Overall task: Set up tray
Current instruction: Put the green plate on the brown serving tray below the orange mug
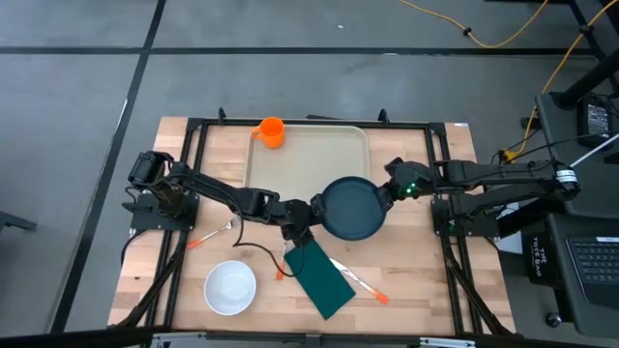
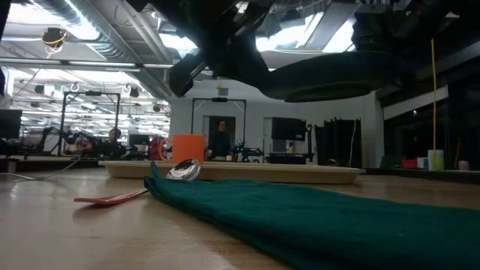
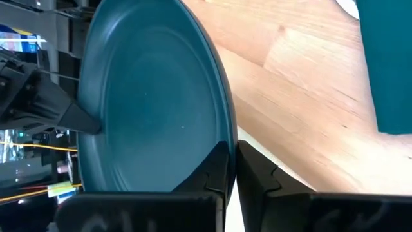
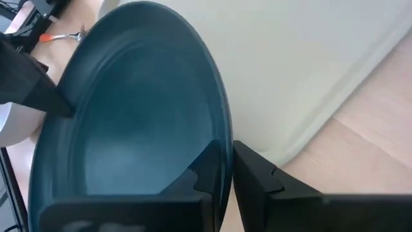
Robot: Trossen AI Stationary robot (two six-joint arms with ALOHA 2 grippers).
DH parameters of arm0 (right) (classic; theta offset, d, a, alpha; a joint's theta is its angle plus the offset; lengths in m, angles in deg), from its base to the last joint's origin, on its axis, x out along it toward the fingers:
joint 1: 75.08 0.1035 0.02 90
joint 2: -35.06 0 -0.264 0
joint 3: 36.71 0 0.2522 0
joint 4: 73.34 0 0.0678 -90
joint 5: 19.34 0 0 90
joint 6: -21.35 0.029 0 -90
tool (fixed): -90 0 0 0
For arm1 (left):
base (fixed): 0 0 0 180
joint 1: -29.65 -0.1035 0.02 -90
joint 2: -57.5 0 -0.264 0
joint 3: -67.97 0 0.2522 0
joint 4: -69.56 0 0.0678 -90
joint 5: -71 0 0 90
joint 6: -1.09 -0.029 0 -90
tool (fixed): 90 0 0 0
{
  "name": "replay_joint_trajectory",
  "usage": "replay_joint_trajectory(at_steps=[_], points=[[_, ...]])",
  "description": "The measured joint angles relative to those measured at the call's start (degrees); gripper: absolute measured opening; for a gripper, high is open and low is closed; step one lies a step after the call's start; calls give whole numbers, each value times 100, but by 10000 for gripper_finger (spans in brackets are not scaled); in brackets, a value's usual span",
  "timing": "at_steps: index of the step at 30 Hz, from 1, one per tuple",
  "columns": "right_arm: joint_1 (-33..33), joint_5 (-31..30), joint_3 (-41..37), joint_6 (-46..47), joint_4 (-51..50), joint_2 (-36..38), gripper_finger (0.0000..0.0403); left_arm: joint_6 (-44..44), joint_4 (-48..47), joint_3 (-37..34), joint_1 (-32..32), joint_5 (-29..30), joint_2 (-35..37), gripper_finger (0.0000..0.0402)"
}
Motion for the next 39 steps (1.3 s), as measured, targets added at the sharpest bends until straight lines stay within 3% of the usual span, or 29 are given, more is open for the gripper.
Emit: replay_joint_trajectory(at_steps=[12,26,30,36,39], points=[[4,57,0,-375,28,709,102,339,-127,0,6,-182,0,2],[2,-848,-2,-1335,34,1633,122,808,-418,-2,44,-148,9,2],[23,-987,-41,-1652,64,1491,101,1102,-497,-2,26,52,65,2],[265,-1433,-224,-2037,262,969,13,1322,-1005,-2,-71,330,261,2],[548,-1660,-358,-2275,725,674,11,1646,-1287,-2,-139,326,372,2]])
